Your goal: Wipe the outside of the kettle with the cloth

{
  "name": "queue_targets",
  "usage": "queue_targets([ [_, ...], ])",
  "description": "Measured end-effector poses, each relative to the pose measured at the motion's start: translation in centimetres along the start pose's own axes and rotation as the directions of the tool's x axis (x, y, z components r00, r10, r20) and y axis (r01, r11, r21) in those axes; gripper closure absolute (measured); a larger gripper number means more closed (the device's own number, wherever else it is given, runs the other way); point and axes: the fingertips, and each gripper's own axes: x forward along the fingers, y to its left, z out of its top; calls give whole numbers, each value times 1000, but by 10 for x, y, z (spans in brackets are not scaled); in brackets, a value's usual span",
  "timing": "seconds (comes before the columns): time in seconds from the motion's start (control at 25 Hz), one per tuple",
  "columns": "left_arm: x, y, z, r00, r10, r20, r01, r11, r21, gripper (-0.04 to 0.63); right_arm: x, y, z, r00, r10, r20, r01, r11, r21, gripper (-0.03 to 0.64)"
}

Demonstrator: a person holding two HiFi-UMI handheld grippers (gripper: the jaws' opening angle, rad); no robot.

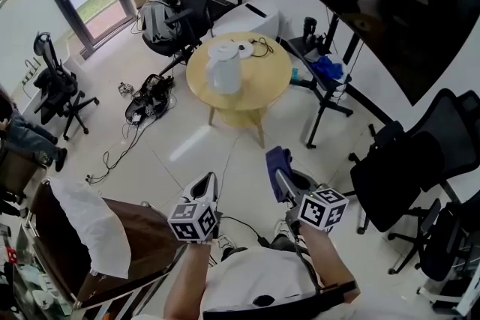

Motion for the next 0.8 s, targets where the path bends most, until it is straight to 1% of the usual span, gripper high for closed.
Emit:
queue_targets([
  [0.16,10,-13,-3,1000,13,-15,-13,1000,11,595,-5,-15,5,1000,16,0,-16,1000,14,549],
  [0.28,19,-25,-6,999,28,-20,-28,1000,14,595,-13,-35,13,1000,20,4,-20,1000,24,549],
  [0.48,33,-45,-10,997,77,-22,-77,997,8,595,-23,-71,21,999,43,-16,-42,998,44,549],
  [0.64,37,-57,-11,992,124,-12,-124,992,-5,595,-21,-86,22,995,88,-54,-85,995,47,549],
  [0.8,41,-63,-22,988,155,-25,-155,988,-26,595,-19,-103,24,992,103,-67,-98,993,69,549],
])
